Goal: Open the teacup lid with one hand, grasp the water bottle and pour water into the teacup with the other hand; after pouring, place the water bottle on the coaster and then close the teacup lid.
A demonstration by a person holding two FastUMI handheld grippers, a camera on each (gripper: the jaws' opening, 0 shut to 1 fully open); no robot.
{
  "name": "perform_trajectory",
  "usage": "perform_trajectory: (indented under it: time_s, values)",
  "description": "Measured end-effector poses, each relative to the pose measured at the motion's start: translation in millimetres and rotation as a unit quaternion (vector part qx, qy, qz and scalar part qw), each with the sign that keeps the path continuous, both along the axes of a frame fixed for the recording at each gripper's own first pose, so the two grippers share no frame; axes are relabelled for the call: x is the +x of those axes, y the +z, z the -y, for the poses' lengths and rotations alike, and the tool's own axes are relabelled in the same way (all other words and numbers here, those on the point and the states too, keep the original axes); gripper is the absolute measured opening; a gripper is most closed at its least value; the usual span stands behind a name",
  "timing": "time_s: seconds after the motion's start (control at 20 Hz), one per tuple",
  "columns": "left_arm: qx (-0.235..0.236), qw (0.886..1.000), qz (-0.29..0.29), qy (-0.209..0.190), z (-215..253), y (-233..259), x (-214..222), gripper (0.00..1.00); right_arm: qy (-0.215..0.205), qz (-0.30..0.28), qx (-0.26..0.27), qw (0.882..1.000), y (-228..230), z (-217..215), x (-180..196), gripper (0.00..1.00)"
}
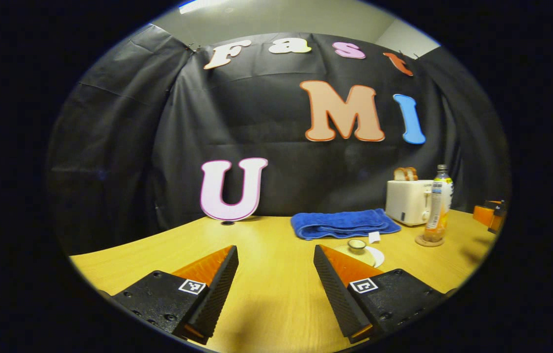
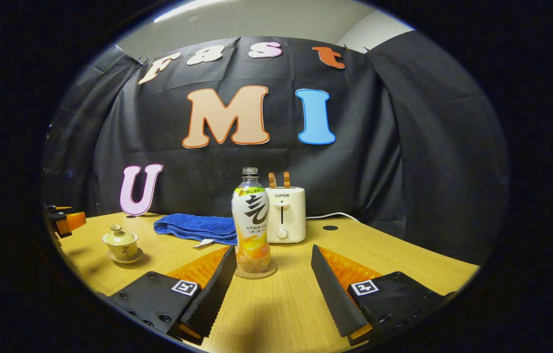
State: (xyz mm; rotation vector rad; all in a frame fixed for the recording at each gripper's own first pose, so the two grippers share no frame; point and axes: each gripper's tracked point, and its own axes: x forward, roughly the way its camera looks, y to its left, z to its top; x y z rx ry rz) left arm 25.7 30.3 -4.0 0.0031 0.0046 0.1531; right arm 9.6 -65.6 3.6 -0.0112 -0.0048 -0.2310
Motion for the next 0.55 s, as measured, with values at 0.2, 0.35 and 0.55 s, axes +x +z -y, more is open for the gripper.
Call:
perform_trajectory:
  time_s: [0.2, 0.35, 0.55]
  values:
    - [0.002, 0.997, -0.001, 0.078, -26.8, -0.5, -9.5, 0.90, -0.008, 0.001, -0.001, 1.000, 0.5, 2.5, -2.5, 0.96]
    - [0.002, 0.997, -0.001, 0.079, -24.7, -0.6, -9.6, 0.88, -0.008, 0.001, -0.001, 1.000, 0.7, 2.2, -2.2, 0.99]
    - [0.001, 0.997, -0.001, 0.079, -24.4, -0.2, -9.5, 0.88, -0.008, 0.000, -0.001, 1.000, 0.7, 2.3, -2.5, 0.96]
